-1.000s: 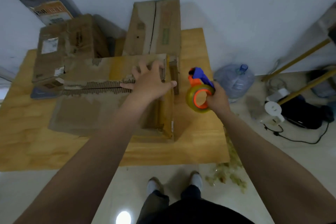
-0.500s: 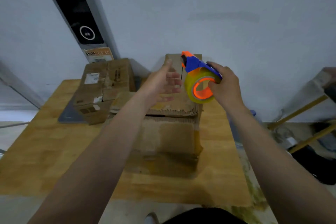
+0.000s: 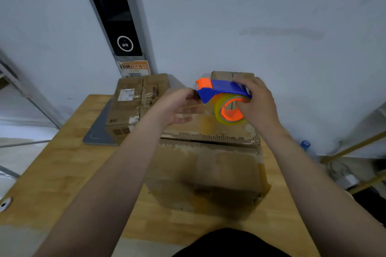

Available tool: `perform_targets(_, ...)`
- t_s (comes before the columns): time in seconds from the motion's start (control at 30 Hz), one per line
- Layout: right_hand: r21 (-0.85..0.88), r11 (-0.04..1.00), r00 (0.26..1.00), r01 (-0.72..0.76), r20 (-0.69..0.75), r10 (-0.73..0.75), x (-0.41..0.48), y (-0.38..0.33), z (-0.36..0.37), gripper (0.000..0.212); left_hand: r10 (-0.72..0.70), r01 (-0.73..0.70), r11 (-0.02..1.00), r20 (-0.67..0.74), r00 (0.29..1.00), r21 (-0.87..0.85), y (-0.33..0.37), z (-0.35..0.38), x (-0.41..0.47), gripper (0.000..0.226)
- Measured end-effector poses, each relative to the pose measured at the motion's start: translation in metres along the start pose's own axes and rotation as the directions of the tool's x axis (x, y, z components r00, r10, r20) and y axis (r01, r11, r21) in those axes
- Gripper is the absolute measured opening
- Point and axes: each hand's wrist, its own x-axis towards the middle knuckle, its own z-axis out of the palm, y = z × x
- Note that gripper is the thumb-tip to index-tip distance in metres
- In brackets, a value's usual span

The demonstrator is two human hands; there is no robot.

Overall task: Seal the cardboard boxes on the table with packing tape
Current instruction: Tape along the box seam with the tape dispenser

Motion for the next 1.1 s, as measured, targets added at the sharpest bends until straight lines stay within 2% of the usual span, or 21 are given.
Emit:
perform_targets(0.17, -0.010, 0.995, 0.995, 0.095, 0.044, -0.095, -0.008, -0.002, 0.019, 0.065, -0.084, 0.080, 0.991, 0.032, 0.996, 0.110, -0.019, -0.029, 0.014, 0.004)
perform_targets(0.27, -0.008, 0.994, 0.991, 0.111, 0.080, -0.110, -0.015, -0.003, 0.030, 0.068, -0.088, 0.089, 0.980, -0.015, 0.996, 0.177, -0.029, -0.043, 0.021, 0.008)
perform_targets(0.37, -0.017, 0.992, 0.985, 0.129, 0.119, -0.126, -0.019, -0.005, 0.037, 0.072, -0.096, 0.093, 0.974, 0.003, 0.995, 0.206, -0.039, -0.058, 0.027, 0.006)
perform_targets(0.63, -0.084, 0.966, 0.949, 0.244, 0.228, -0.220, -0.037, 0.001, 0.044, 0.081, -0.040, 0.020, 0.973, 0.081, 0.996, 0.230, -0.073, -0.089, 0.041, 0.009)
perform_targets(0.73, -0.102, 0.957, 0.942, 0.271, 0.231, -0.242, -0.043, 0.007, 0.049, 0.082, -0.004, -0.024, 0.963, 0.103, 0.995, 0.269, -0.084, -0.110, 0.045, 0.018)
perform_targets(0.87, -0.139, 0.967, 0.966, 0.213, 0.175, -0.188, -0.048, 0.022, 0.041, 0.080, 0.043, -0.039, 0.934, -0.002, 0.999, 0.356, -0.094, -0.160, 0.048, 0.024)
perform_targets(1.0, -0.183, 0.956, 0.964, 0.230, 0.177, -0.198, -0.049, 0.030, 0.042, 0.075, -0.016, 0.035, 0.952, -0.066, 0.998, 0.305, -0.122, -0.169, 0.062, 0.032)
perform_targets(1.1, -0.200, 0.946, 0.954, 0.257, 0.210, -0.214, -0.053, 0.024, 0.051, 0.073, -0.002, 0.037, 0.963, -0.131, 0.991, 0.268, -0.141, -0.165, 0.071, 0.032)
